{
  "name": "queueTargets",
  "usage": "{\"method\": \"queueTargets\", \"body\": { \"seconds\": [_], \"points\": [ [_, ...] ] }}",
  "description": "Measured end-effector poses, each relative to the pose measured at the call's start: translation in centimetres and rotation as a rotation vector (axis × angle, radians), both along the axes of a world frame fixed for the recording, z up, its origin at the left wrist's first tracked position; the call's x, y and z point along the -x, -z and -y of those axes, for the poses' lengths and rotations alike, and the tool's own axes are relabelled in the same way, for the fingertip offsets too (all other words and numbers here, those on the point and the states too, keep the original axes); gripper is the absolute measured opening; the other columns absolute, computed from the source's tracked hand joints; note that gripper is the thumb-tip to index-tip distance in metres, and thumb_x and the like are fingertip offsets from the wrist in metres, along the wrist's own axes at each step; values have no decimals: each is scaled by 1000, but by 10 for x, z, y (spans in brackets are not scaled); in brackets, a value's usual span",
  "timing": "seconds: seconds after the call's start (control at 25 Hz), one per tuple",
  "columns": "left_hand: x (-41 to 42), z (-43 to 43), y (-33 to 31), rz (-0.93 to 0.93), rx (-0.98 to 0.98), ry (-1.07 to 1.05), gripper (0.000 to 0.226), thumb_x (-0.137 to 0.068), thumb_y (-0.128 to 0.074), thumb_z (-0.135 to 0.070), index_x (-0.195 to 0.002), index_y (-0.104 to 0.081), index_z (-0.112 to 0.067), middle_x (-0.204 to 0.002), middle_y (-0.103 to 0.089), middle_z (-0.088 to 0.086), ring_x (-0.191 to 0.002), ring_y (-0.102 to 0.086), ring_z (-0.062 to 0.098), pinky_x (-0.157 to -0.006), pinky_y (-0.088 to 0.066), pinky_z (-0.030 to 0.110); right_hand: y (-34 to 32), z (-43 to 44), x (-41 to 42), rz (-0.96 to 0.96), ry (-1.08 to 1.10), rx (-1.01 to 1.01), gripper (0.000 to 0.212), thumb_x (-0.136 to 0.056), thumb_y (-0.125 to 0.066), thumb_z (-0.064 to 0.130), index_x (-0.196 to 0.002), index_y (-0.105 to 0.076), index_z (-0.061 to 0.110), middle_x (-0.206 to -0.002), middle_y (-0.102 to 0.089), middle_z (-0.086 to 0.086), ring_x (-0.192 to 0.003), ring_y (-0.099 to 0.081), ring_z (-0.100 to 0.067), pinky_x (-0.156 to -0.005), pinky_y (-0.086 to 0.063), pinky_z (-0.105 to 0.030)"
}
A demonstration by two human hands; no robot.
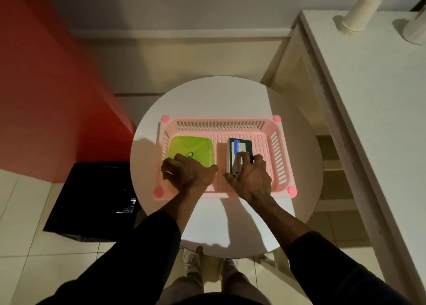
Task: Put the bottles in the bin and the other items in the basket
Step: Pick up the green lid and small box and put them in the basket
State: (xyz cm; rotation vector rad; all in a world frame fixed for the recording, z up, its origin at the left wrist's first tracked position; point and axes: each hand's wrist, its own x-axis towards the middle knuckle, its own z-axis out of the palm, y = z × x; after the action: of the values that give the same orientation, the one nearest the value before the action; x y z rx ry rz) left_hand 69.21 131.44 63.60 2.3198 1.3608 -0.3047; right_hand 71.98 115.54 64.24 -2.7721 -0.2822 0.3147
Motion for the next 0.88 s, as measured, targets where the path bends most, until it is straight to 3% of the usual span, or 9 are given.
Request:
{"method": "queueTargets", "body": {
  "seconds": [0.4, 0.56, 0.68, 0.88],
  "points": [
    [-25, 10, 23, -211, -77, 30, 123, -70, -77, -78, -150, -30, 2, -168, -12, 32, -156, -18, 50, -119, -34, 61, 48, -15, -47, -96, -113, 80, 77, -80, -67, 72, -135, -42, 25, -127, -47, -16, -116, -51, -36, -82, -56, -47],
    [-23, 8, 33, -254, -181, 51, 92, -88, -71, -62, -149, -39, 0, -169, -16, 30, -155, -25, 48, -119, -36, 54, 59, -9, -43, -78, -144, 63, 78, -79, -64, 76, -136, -39, 28, -128, -47, -16, -115, -52, -35, -77, -57, -46],
    [-17, 2, 37, -262, -205, 130, 107, -76, -73, -75, -146, -43, 1, -164, -22, 31, -150, -31, 45, -116, -38, 50, 63, -4, -40, -87, -167, 47, 84, -80, -66, 72, -143, -36, 25, -130, -45, -17, -115, -51, -37, -76, -57, -47],
    [-16, 1, 43, -204, -183, 193, 99, -78, -70, -74, -143, -46, -2, -155, -34, 26, -143, -38, 40, -113, -42, 45, 61, -15, -47, -120, -201, 30, 91, -78, -74, 57, -150, -30, 23, -131, -41, -17, -116, -48, -37, -75, -55, -44]
  ]
}}
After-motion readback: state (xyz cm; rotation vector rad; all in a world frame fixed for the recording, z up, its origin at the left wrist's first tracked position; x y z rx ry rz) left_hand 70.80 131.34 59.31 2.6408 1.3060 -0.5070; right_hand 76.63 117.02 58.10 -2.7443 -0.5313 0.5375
